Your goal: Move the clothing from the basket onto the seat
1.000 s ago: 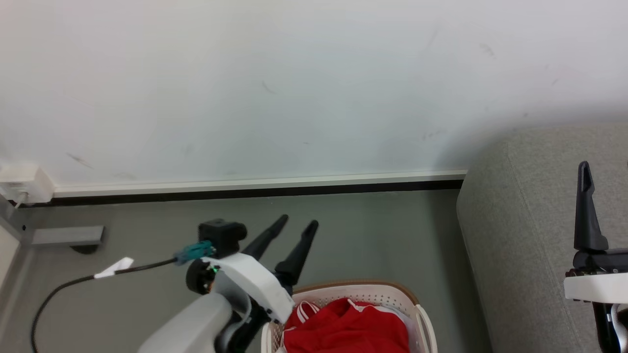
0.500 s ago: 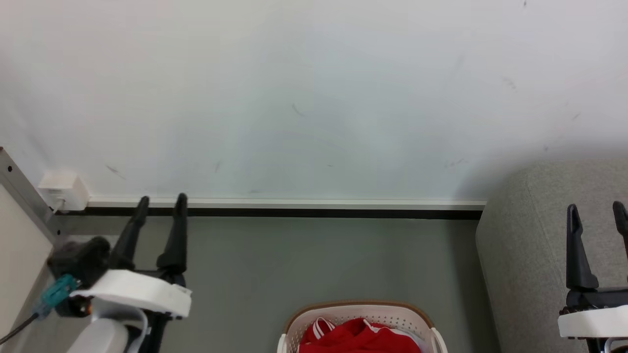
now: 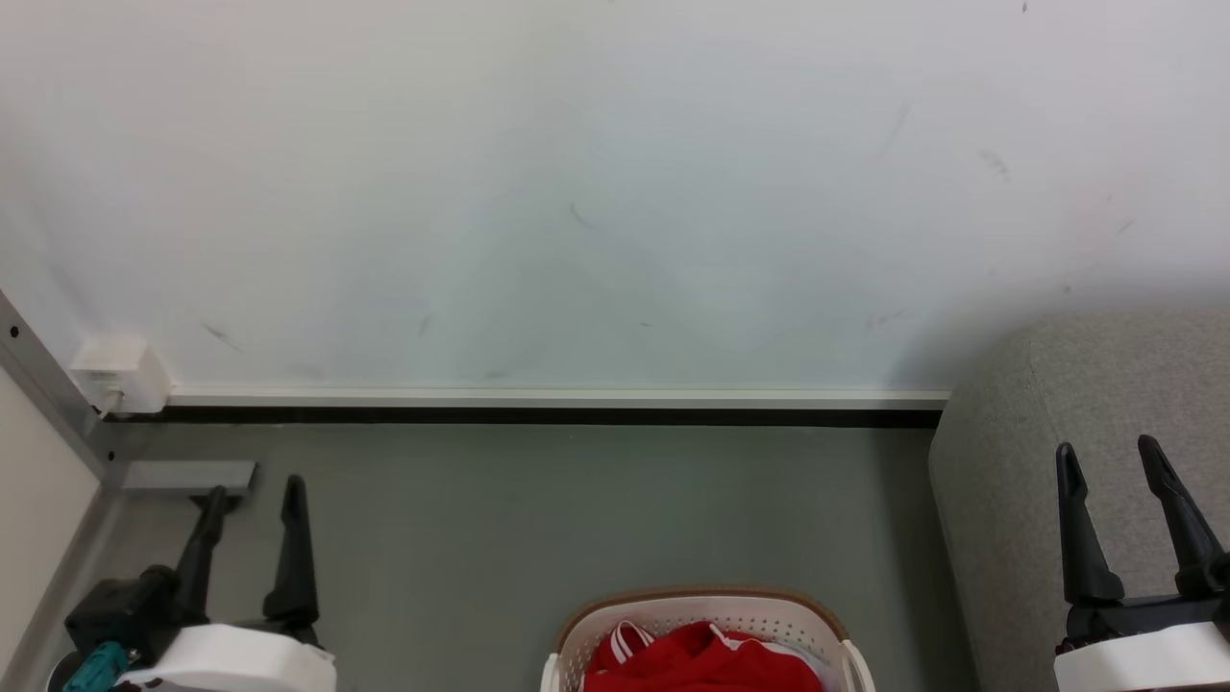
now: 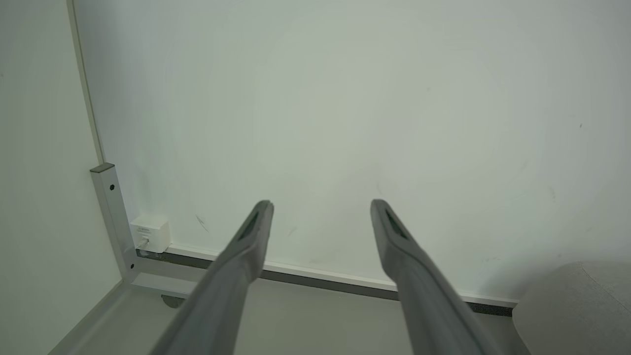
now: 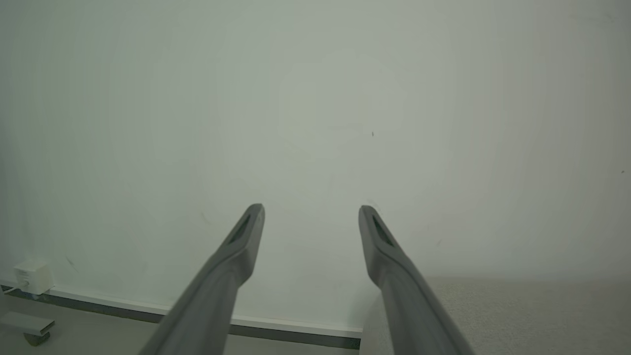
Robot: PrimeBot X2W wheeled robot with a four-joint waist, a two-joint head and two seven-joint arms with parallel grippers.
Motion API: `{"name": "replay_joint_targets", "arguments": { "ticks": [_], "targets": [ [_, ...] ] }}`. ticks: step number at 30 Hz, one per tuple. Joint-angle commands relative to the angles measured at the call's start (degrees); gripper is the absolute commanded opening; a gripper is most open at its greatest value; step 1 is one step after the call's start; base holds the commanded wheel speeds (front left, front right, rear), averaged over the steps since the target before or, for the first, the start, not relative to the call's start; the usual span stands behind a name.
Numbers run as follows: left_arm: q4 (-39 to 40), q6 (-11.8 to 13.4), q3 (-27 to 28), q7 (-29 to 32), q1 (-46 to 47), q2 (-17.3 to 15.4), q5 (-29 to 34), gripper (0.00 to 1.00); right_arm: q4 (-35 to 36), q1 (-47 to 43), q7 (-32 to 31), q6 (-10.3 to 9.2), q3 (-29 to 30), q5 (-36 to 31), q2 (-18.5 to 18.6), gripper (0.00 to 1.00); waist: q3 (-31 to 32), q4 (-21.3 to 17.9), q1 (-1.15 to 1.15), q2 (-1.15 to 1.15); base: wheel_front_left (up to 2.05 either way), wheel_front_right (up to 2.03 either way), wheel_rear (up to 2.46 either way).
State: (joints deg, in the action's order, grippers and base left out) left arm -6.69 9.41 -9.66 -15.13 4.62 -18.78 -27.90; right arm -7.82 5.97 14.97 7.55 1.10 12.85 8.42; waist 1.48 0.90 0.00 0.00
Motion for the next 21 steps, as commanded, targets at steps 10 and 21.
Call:
{"name": "replay_joint_targets", "arguments": {
  "ticks": [10, 21],
  "targets": [
    [-1.5, -2.7, 2.5, 0.0, -0.3, 2.8, 3.5, 1.0, -0.9, 0.8, 0.2, -0.12, -0.2, 0.4, 0.8, 1.0, -0.5, -0.3, 0.0, 0.0, 0.0, 0.0, 0.0],
    [-3.0, -6.5, 0.0, 0.0, 2.9, 6.9, 4.9, 1.0, 0.7, 3.6, 0.2, -0.12, 0.6, 1.2, 1.3, 1.0, -4.4, -2.0, 0.0, 0.0, 0.0, 0.0, 0.0]
  ]
}}
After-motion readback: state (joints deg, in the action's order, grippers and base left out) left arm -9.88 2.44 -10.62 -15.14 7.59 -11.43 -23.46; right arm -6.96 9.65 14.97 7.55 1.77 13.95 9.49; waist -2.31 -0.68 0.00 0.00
